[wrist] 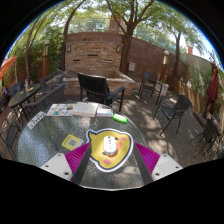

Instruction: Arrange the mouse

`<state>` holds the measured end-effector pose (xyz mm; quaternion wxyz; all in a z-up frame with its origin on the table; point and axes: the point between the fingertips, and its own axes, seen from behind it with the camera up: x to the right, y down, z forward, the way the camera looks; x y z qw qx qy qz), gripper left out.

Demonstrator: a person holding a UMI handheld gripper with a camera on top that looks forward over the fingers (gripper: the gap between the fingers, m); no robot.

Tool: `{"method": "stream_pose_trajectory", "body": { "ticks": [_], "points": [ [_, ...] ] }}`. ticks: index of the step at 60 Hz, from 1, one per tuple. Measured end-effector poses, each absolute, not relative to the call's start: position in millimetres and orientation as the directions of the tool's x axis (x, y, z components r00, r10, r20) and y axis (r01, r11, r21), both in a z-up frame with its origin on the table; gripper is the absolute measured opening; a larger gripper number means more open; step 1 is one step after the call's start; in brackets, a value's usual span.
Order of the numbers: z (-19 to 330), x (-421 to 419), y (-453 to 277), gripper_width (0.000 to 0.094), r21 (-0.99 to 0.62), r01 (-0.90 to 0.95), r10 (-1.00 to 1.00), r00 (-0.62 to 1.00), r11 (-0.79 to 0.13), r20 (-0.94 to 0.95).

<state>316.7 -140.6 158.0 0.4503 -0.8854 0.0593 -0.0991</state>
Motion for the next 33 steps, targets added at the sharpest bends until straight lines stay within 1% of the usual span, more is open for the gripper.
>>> {"method": "stream_pose_trajectory", "body": {
  "ticks": [4, 9, 16, 24, 33],
  "points": [
    [175, 308, -172, 0.0856, -0.819, -0.023, -0.203, 0.972, -0.574, 0.115],
    [190, 294, -203, 0.0855, -0.824, -0.04, -0.212, 0.972, -0.565, 0.098],
    [208, 283, -245, 0.0853, -0.835, -0.015, -0.203, 0.972, -0.551, 0.117],
    [211, 274, -273, 0.085, -0.83, -0.036, -0.204, 0.975, -0.557, 0.094],
    [213, 277, -284, 0.085, -0.832, -0.019, -0.2, 0.974, -0.554, 0.111]
  ]
}}
